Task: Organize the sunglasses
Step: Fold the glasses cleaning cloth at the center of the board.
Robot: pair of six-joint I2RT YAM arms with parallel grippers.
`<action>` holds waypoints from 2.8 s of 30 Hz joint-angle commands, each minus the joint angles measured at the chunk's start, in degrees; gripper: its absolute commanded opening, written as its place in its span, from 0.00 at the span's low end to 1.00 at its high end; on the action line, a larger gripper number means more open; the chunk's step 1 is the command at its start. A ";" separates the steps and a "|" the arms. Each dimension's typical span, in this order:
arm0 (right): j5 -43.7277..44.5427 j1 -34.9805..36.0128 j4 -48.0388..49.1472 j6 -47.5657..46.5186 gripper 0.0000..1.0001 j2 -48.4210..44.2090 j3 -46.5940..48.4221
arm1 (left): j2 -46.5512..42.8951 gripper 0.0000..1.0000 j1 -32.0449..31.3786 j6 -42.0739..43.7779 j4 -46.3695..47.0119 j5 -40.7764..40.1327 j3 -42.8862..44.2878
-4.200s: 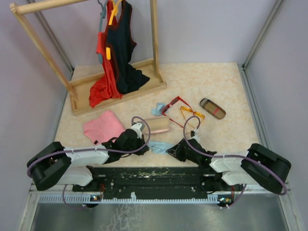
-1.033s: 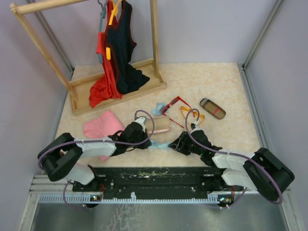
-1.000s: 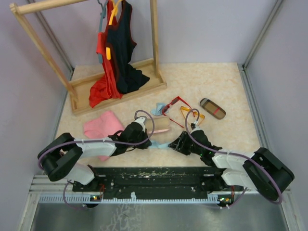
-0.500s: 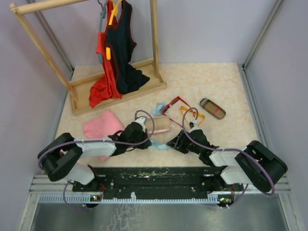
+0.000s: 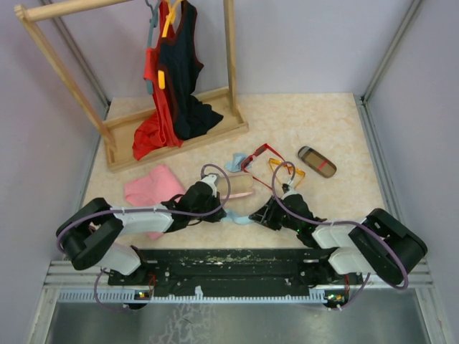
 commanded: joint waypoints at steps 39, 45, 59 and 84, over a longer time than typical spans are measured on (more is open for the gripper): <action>-1.34 -0.29 8.53 -4.72 0.41 -5.59 -1.48 | 0.43 0.00 0.30 0.42 1.83 0.90 0.37; 1.13 -0.35 6.65 -3.73 0.36 -3.21 0.54 | 0.47 0.00 0.32 0.63 1.38 0.58 0.91; 5.43 -0.57 -0.76 -3.29 0.26 5.24 8.19 | 1.41 0.00 1.61 -0.20 1.03 -0.94 1.79; 1.97 -1.40 -4.91 -11.20 0.42 -8.84 2.20 | 1.79 0.00 2.31 -0.59 -0.95 -2.50 1.42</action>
